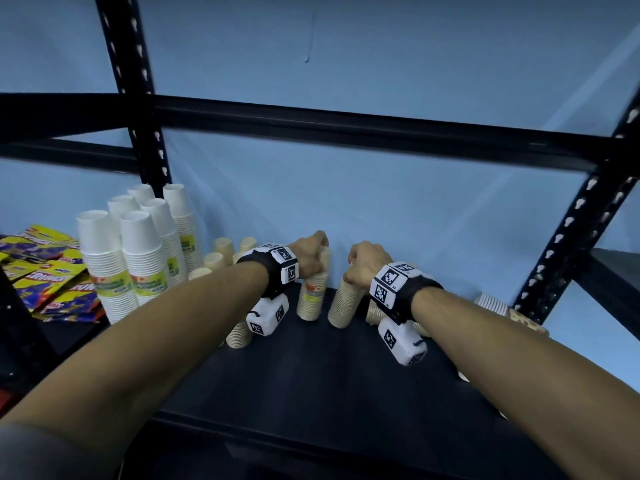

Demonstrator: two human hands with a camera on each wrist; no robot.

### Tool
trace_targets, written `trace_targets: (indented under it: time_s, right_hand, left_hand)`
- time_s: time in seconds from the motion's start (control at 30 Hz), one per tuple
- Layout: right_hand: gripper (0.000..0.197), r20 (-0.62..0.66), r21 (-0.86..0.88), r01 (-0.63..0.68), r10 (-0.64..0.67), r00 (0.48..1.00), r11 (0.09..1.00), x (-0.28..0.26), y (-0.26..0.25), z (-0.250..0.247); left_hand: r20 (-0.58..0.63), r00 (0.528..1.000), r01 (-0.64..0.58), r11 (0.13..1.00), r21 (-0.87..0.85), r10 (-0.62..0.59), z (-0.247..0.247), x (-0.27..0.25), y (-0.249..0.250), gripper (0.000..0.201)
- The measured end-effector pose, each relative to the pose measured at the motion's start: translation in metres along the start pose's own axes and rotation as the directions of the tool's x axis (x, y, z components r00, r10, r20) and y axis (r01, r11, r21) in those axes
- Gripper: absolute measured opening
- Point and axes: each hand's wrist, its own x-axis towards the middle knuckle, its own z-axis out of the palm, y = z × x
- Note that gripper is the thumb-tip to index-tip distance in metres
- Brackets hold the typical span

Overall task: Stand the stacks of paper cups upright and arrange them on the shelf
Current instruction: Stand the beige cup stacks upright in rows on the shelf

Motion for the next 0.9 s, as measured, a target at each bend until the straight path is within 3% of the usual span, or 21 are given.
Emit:
trace_targets:
  time_s: [0.27,0.5,0.63,0.77,0.9]
  right_hand:
    - [0.037,0.032,-0.014,0.010,-0.010,0.999,1.000,-0.002,-0.006,0.000]
    - [0.037,0.034,-0.010,0.015,-0.015,0.999,1.000,-0.002,-0.011,-0.010]
    - [0.023,0.053,-0.041,0.020,-0.018,0.998,0.999,-0.001,-0.012,-0.011]
    - [0.041,0.090,-0.050,0.064,-0.060,0.994,0.997,0.000,-0.012,-0.011]
    - [0.039,0.089,-0.034,0.069,-0.066,0.994,0.997,0.002,-0.013,-0.013]
  left_hand:
    - [0.076,0.996,0.045,0.996,-0.080,-0.039,0.001,-0.010,0.002,0.045]
    - [0.043,0.998,0.037,0.997,-0.067,-0.035,-0.008,-0.013,0.013,0.041]
    - [0.071,0.997,0.026,0.997,-0.074,-0.021,-0.013,-0.014,0.016,0.033]
    - [0.079,0.997,-0.001,0.999,-0.053,0.005,-0.013,-0.017,0.017,0.033]
    - [0.070,0.997,-0.011,0.999,-0.034,0.013,-0.013,-0.016,0.018,0.034]
